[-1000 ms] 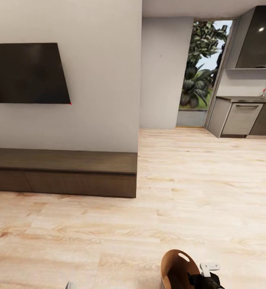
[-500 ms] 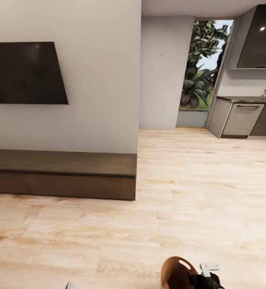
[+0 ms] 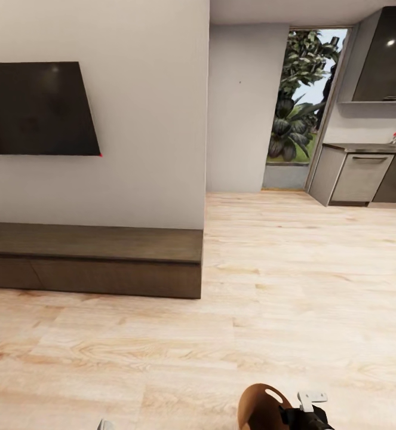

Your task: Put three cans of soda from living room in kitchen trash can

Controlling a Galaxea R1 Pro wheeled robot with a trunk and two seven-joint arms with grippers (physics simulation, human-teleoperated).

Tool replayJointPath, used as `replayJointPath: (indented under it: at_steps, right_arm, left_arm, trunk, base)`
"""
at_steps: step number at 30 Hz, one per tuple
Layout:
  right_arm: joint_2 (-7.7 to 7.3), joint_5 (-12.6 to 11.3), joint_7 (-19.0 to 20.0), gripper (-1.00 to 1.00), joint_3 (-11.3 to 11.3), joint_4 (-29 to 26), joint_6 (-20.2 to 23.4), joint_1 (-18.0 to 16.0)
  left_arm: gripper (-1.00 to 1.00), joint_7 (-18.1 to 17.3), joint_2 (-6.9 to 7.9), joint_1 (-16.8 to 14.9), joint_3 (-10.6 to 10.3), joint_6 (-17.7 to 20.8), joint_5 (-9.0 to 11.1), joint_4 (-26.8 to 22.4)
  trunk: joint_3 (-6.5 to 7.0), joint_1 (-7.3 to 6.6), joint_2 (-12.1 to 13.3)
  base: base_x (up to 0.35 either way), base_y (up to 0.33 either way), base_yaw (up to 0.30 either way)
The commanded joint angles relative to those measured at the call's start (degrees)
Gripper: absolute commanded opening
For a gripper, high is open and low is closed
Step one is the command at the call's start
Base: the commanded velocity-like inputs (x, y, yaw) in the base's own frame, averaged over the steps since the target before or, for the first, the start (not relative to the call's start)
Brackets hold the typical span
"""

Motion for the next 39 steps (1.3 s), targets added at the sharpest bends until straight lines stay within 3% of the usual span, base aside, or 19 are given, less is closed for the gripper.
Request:
replayJointPath:
  at_steps: [1,28,39]
  right_arm:
    - [0.00,0.0,0.0,1.00,0.0,0.0,0.0,0.0]
    - [0.00,0.0,0.0,1.00,0.0,0.0,0.0,0.0]
    - [0.00,0.0,0.0,1.00,0.0,0.0,0.0,0.0]
  left_arm:
    - [1.00,0.0,0.00,0.0,0.0,0.0,0.0,0.0]
    - [1.00,0.0,0.00,0.0,0.0,0.0,0.0,0.0]
    - [1.00,0.0,0.00,0.0,0.0,0.0,0.0,0.0]
  trunk:
    - [0.00,0.00,0.0]
    - [-0.01,0.00,0.0]
    - [-0.71,0.00,0.0]
  base:
    - [0.001,-0.001,0.000]
    - [0.000,0.000,0.000]
    - [0.000,0.000,0.000]
